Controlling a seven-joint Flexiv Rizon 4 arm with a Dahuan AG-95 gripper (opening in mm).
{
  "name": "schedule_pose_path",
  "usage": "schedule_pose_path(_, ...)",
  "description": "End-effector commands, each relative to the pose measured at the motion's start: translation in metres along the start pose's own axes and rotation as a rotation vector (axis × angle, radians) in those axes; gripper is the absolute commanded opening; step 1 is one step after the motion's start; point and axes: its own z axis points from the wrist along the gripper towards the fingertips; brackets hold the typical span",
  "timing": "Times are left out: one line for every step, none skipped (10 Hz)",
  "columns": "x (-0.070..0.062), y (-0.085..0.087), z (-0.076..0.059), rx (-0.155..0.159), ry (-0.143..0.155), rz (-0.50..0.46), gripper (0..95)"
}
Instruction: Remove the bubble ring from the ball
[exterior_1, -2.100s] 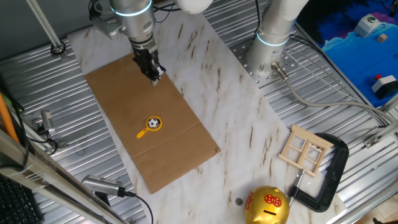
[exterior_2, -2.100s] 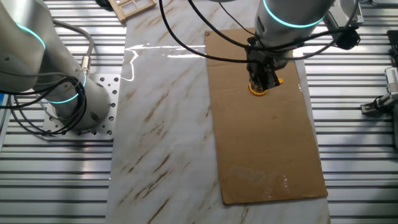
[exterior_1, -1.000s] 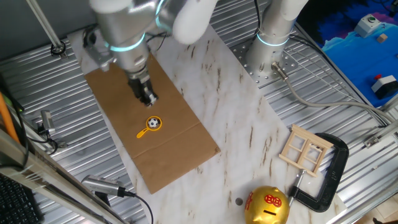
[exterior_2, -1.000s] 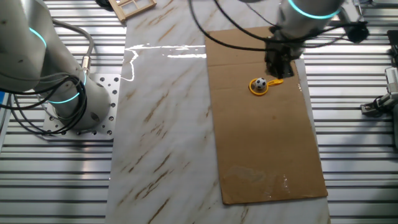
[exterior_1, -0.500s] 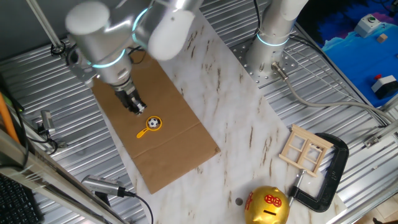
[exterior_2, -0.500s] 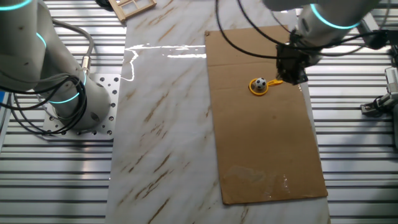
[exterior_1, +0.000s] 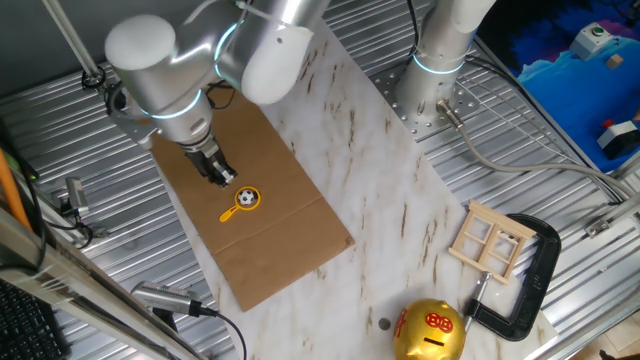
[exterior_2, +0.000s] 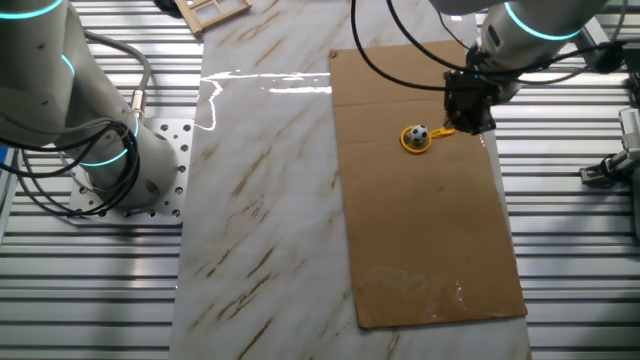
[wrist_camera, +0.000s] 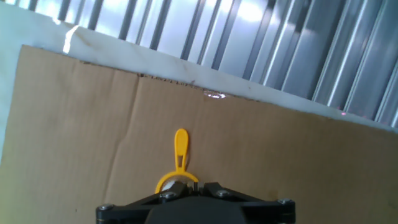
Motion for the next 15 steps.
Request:
schedule_pose_path(0.000, 0.000, -0.003, -0.001, 0.009, -0.005, 0.0)
schedule_pose_path(0.004, -0.003, -0.009, -0.007, 0.008, -0.013, 0.0)
schedule_pose_path(0.004, -0.003, -0.009, -0.012, 0.016, -0.022, 0.0)
schedule_pose_path(0.004, -0.003, -0.009, -0.016, 0.017, -0.028, 0.0)
schedule_pose_path(0.004, -0.003, -0.009, -0.026, 0.014, -0.035, 0.0)
schedule_pose_path(0.004, -0.003, -0.009, -0.038, 0.009, -0.037, 0.0)
schedule_pose_path(0.004, -0.003, -0.009, -0.039, 0.003, -0.040, 0.0)
schedule_pose_path(0.004, -0.003, -0.009, -0.041, -0.001, -0.040, 0.0)
schedule_pose_path(0.004, -0.003, -0.009, -0.036, -0.001, -0.035, 0.0)
schedule_pose_path(0.004, -0.003, -0.009, -0.035, -0.001, -0.029, 0.0)
schedule_pose_path(0.004, -0.003, -0.009, -0.035, -0.001, -0.025, 0.0)
schedule_pose_path(-0.008, 0.004, -0.001, -0.038, -0.006, 0.001, 0.0)
schedule_pose_path(-0.018, 0.010, 0.006, -0.041, -0.007, 0.027, 0.0)
schedule_pose_path(-0.023, 0.015, 0.010, -0.049, -0.012, 0.048, 19.0)
schedule_pose_path(-0.029, 0.019, 0.015, -0.052, -0.012, 0.061, 19.0)
